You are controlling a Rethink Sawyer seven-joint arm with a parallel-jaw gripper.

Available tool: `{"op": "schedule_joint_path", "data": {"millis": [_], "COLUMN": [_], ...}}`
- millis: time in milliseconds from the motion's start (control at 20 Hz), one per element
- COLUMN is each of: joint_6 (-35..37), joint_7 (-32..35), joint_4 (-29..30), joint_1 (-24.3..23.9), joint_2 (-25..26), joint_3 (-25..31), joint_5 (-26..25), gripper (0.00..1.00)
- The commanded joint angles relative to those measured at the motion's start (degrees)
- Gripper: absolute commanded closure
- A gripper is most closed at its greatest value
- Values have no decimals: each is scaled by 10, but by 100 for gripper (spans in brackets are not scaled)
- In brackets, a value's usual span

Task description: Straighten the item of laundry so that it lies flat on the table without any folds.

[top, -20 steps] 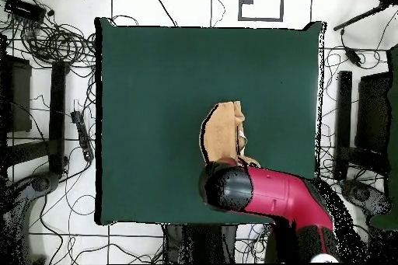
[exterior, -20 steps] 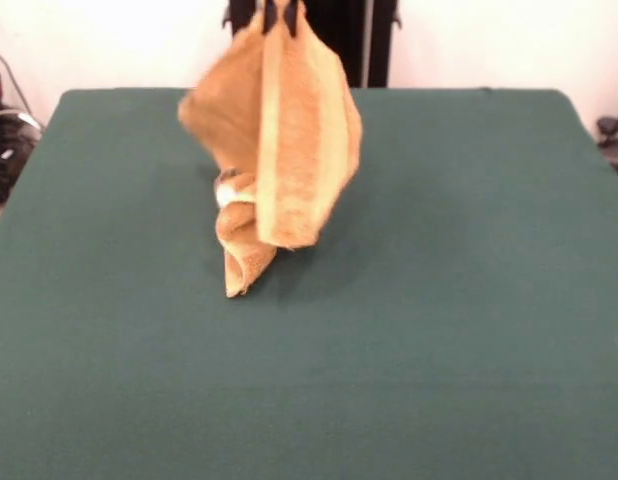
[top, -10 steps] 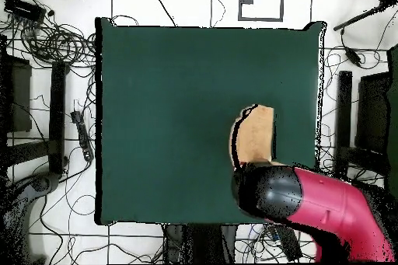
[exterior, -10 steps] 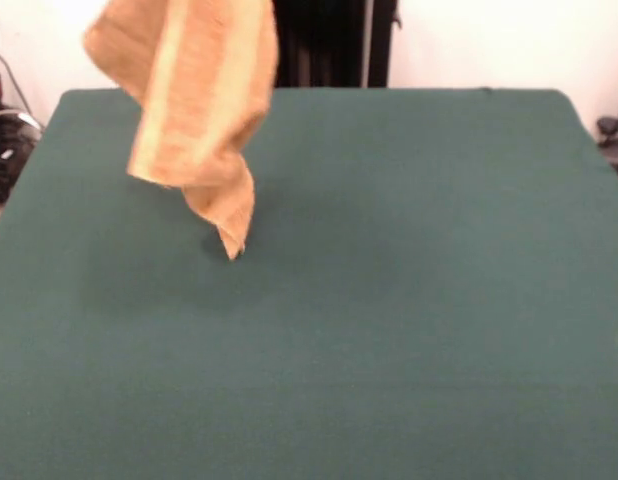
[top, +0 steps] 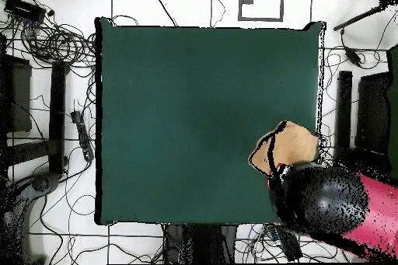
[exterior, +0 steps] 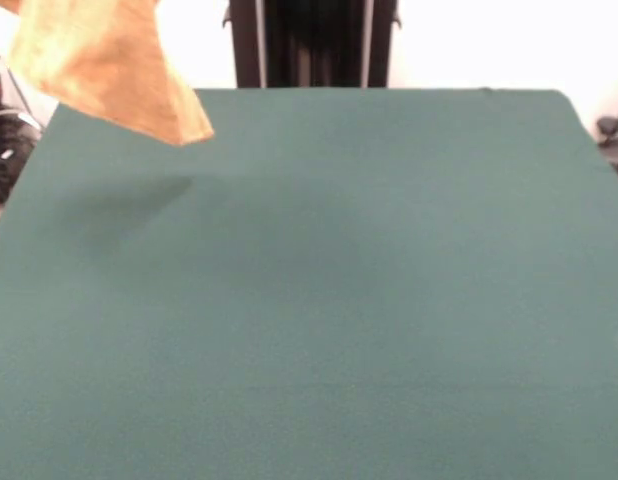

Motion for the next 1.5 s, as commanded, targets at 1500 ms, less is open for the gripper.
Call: {"op": "schedule_joint_path", "data": {"millis": [1500], "joint_6": [-184], "joint_7": [-26], "joint_4": [110], "joint_1": [3], "joint_2": [16], "joint_3": [58], "joint_5": [-7], "gripper": [100]}}
